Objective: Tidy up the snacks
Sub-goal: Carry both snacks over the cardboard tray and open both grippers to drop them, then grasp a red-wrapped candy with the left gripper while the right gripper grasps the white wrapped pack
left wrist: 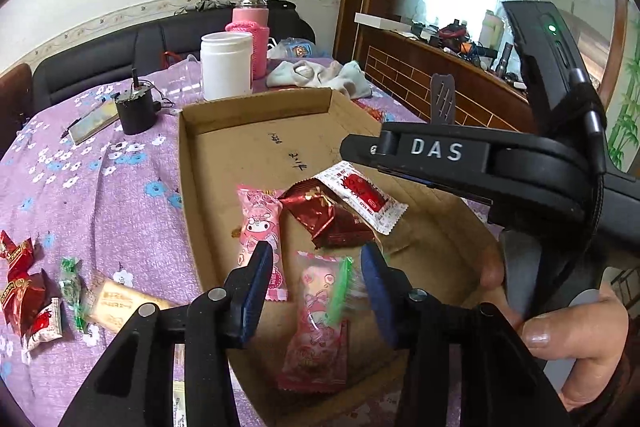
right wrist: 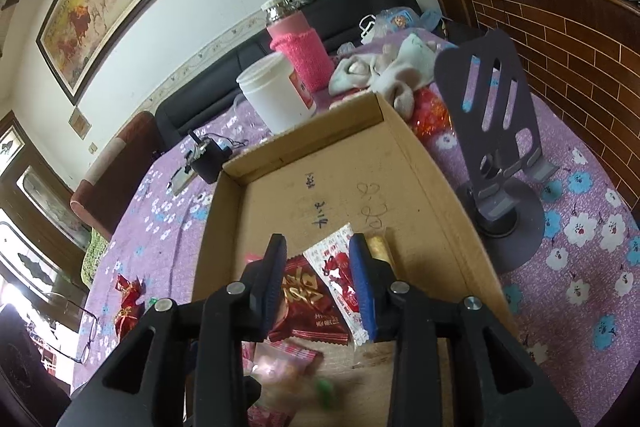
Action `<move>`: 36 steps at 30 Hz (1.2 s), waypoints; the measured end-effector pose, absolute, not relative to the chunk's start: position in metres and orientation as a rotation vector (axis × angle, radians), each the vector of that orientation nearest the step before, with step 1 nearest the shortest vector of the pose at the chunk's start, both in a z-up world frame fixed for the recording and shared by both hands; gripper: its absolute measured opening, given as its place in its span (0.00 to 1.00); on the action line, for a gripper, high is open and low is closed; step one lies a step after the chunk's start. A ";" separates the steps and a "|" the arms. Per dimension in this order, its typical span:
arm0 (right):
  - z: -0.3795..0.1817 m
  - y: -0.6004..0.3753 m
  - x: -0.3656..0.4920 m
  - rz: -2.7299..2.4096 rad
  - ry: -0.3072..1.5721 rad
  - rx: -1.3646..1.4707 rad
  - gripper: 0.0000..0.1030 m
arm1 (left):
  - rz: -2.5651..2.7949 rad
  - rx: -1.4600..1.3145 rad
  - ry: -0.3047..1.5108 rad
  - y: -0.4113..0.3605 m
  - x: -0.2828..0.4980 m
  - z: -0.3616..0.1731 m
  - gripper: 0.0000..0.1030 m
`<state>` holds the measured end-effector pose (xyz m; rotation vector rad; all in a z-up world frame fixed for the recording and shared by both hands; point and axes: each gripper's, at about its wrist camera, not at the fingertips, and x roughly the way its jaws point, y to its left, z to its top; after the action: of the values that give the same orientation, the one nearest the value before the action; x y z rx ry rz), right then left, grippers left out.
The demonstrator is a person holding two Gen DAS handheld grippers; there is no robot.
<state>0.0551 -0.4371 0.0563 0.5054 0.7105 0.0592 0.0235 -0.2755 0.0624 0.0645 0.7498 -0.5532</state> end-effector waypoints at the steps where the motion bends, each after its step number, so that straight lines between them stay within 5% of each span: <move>1: 0.057 -0.437 0.055 0.063 0.707 0.509 0.31 | -0.551 0.062 0.750 -0.275 0.024 0.063 0.46; 12: 0.064 -0.435 0.051 0.069 0.677 0.495 0.31 | -0.548 0.034 0.754 -0.254 0.010 0.094 0.48; 20: 0.068 -0.423 0.049 0.081 0.654 0.436 0.31 | -0.420 0.004 0.700 -0.158 0.012 0.113 0.56; 29: 0.074 -0.399 0.045 0.101 0.626 0.367 0.36 | -0.167 -0.168 0.811 -0.011 0.072 0.065 0.56; 36: 0.080 -0.370 0.039 0.211 0.664 0.372 0.38 | -0.125 -0.178 0.889 -0.004 0.089 0.037 0.56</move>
<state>0.0388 -0.3695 0.0796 0.3721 0.6636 0.2113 0.0888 -0.0035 0.0373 -0.1782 0.8893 -0.1253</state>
